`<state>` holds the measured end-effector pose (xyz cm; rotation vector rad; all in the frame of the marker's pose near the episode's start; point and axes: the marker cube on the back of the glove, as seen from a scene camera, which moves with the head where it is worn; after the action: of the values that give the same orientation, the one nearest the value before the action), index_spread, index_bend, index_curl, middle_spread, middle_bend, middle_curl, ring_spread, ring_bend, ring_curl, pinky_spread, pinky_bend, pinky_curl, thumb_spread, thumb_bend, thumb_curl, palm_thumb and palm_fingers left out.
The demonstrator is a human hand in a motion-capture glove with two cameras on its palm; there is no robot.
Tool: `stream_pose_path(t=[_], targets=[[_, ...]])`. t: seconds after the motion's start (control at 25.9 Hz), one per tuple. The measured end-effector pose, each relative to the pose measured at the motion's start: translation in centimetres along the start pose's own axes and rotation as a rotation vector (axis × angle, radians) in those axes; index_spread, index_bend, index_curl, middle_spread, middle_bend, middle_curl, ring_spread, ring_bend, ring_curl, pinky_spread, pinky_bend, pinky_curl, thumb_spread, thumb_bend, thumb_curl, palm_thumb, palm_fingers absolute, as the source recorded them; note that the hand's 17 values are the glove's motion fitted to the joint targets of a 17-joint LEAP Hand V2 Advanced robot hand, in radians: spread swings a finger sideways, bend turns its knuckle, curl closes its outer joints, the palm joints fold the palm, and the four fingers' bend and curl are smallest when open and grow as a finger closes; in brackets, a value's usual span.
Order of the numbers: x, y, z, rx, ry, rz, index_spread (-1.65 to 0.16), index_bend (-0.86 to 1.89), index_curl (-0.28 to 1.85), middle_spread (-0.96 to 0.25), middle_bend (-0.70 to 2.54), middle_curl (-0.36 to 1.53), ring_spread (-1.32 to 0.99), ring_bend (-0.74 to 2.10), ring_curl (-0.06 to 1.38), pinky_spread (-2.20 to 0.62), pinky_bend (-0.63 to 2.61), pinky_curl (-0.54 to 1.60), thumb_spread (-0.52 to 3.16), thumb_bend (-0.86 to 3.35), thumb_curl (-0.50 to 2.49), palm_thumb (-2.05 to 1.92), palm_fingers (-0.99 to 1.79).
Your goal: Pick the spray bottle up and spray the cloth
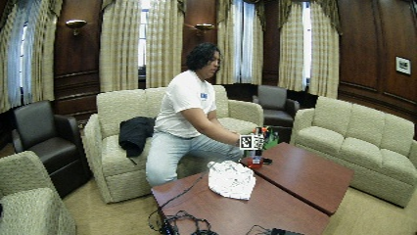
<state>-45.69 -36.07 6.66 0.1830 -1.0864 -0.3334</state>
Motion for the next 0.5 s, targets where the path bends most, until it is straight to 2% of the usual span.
stream_pose_path(t=[0.35,0.5], targets=[[0.04,-0.47,-0.09,0.002,-0.006,0.015,-0.26,0.33,0.61,-0.15,0.61,0.53,-0.18,0.63,0.47,-0.25,0.45,0.40,0.37,-0.03,0.87,0.89,1.37],[-0.19,-0.11,0.42,-0.079,-0.041,0.052,-0.26,0.34,0.62,-0.15,0.62,0.53,-0.18,0.62,0.47,-0.25,0.45,0.40,0.36,-0.03,0.87,0.89,1.36]])
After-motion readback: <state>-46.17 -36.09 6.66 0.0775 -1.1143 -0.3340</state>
